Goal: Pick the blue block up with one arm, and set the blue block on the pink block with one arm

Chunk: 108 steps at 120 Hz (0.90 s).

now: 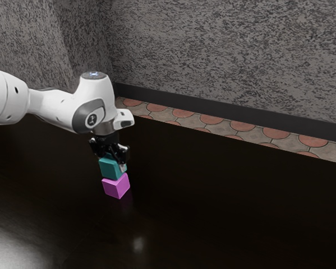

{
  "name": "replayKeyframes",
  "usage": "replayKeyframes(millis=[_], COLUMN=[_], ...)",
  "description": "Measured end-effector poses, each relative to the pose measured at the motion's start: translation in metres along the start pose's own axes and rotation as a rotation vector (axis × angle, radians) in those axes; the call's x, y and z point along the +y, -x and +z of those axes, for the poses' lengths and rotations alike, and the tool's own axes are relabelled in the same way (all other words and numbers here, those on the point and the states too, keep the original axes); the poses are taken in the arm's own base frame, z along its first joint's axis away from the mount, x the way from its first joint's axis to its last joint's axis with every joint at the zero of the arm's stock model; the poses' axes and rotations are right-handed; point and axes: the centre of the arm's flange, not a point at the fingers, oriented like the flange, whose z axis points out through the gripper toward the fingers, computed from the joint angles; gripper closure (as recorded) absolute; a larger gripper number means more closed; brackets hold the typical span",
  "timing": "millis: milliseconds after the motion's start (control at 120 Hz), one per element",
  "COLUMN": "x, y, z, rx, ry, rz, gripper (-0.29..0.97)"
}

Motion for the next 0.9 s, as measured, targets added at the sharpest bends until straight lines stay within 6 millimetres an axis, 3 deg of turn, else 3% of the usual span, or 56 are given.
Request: replayKeyframes(millis=[417, 758, 900], x=[0.002, 0.003, 0.002], y=[0.0, 0.013, 0.013], z=[-0.004, -0.004, -0.008], rx=[0.011, 0.0, 0.006], ry=[-0.008, -0.01, -0.005], rz=[0.011, 0.003, -0.002], gripper=[0.32, 0.32, 0.2])
